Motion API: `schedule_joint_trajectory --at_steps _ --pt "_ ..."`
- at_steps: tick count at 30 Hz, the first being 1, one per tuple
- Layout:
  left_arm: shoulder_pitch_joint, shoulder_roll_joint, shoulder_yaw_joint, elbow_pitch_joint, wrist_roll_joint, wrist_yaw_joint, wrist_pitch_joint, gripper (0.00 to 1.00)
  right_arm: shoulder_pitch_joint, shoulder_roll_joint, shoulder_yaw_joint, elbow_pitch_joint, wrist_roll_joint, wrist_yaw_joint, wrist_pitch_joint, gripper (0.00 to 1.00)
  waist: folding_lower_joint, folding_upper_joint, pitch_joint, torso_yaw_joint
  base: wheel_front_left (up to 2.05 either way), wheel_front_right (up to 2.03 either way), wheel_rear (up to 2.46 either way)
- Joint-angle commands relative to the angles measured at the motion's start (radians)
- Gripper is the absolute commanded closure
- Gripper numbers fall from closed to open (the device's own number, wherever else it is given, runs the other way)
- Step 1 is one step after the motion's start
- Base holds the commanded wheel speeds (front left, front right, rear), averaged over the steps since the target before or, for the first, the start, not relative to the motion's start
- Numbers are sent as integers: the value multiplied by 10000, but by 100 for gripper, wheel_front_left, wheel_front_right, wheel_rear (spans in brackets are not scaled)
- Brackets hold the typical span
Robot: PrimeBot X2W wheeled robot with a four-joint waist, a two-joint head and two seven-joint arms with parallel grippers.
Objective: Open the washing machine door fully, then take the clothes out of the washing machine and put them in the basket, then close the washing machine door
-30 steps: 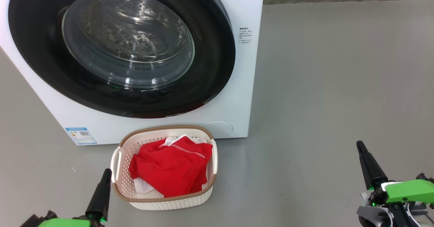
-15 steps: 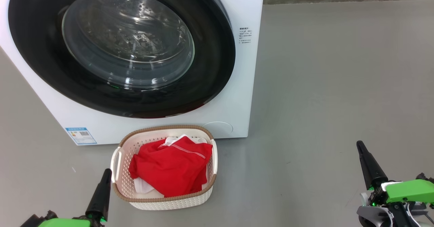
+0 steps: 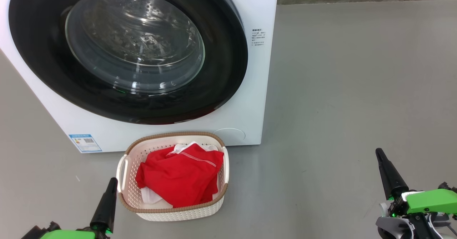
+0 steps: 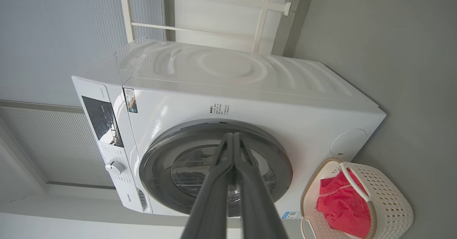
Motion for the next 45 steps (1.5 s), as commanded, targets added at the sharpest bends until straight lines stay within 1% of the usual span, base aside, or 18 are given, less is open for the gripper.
schedule_joint_trajectory --at_steps 1,45 --pt "-386 185 267 -208 -68 -69 35 100 -426 -85 155 -298 -4 -7 60 100 -1 -1 0 0 0 0 0" --pt "-385 185 266 -208 -69 -69 34 100 -426 -81 149 -297 -9 -7 64 100 -1 -1 0 0 0 0 0"
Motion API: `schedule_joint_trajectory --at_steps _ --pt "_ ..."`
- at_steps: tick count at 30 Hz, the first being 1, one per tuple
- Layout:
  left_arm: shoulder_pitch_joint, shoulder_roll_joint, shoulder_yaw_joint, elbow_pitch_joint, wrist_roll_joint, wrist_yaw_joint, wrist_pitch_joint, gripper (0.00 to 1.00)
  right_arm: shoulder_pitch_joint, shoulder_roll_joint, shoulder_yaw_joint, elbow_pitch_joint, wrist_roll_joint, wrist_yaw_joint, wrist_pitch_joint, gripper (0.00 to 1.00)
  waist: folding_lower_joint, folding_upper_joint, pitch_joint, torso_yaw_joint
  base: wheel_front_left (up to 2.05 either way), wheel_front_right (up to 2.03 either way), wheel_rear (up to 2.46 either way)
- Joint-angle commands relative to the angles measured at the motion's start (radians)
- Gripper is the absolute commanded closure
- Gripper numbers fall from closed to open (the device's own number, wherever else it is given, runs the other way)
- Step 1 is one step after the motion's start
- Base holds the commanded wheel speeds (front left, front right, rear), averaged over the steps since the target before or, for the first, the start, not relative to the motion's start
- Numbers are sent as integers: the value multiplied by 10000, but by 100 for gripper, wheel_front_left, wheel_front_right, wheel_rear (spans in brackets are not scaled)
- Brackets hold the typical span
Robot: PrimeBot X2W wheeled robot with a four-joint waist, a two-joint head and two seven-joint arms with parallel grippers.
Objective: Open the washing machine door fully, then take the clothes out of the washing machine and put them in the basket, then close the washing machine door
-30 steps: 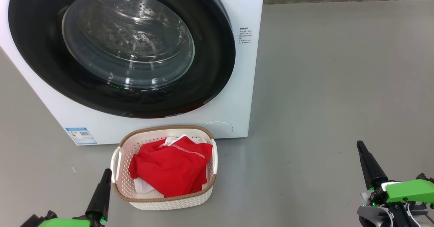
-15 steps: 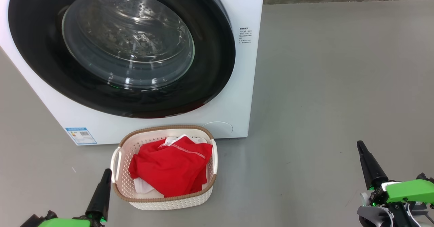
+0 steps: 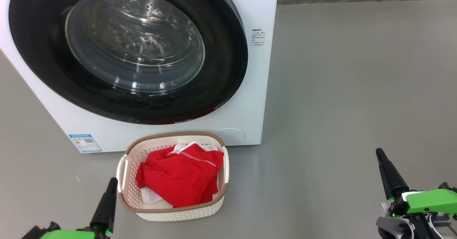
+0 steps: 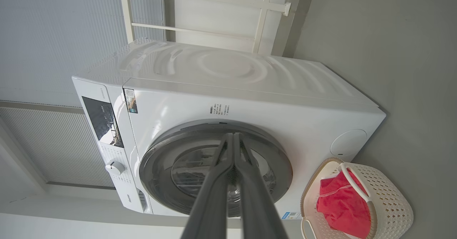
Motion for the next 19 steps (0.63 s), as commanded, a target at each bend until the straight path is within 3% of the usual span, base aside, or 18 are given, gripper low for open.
schedule_joint_trajectory --at_steps 1,19 --pt "-385 185 270 -208 -69 -69 34 100 -426 -83 164 -297 -9 -7 64 100 0 -1 0 0 0 0 0" --pt "-385 185 269 -208 -69 -69 34 100 -427 -82 163 -297 -10 -7 66 100 0 -1 0 0 0 0 0"
